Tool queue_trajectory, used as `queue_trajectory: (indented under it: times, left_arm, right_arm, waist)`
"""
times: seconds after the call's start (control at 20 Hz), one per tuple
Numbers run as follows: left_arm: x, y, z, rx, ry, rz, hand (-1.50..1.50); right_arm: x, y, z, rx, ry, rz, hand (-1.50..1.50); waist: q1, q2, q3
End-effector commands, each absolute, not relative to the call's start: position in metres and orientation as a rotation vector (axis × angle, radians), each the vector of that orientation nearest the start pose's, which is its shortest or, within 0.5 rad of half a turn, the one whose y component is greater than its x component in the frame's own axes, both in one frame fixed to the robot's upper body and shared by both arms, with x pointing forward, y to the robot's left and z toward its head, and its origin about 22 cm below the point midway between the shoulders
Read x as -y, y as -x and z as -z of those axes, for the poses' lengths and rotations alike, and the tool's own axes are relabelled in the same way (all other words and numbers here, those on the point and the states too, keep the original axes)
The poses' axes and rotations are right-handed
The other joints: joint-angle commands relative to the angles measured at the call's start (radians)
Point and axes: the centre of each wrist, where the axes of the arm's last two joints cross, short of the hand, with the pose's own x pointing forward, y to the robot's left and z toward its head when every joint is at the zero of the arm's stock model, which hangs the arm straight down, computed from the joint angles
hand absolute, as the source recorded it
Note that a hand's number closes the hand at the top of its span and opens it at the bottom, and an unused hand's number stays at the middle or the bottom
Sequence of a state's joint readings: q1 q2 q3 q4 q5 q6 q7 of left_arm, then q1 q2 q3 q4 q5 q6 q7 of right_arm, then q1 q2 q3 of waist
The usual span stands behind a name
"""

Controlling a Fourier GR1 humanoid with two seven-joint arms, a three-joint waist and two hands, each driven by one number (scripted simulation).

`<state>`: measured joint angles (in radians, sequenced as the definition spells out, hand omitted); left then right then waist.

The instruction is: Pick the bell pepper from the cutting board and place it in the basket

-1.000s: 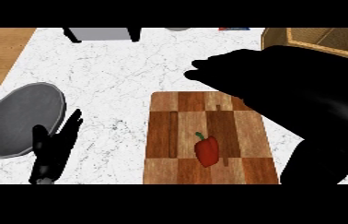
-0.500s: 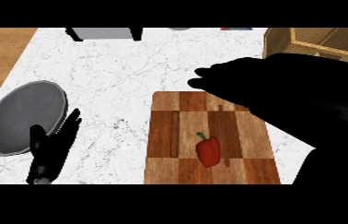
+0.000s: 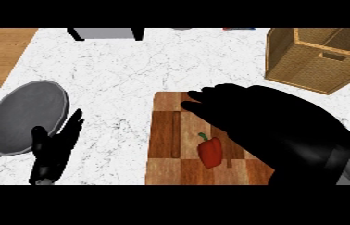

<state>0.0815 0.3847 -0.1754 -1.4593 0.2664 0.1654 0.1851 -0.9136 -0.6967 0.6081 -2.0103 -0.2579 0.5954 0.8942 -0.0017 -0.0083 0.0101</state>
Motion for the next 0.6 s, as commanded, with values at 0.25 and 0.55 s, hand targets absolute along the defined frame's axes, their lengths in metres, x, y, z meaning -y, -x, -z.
queue_trajectory:
  times: [0.25, 0.55]
  left_arm:
    - [-0.302, -0.211, 0.04, 1.022, -0.154, 0.025, 0.0]
    - [-0.287, -0.203, 0.057, 1.024, -0.153, 0.04, 0.0]
  right_arm:
    - [0.121, -0.231, -0.214, 1.188, 0.439, -1.814, -1.5]
    - [0.115, -0.244, -0.169, 1.186, 0.415, -1.831, -1.5]
  waist:
    - [-0.004, 0.008, -0.01]
    - [0.006, 0.013, -0.01]
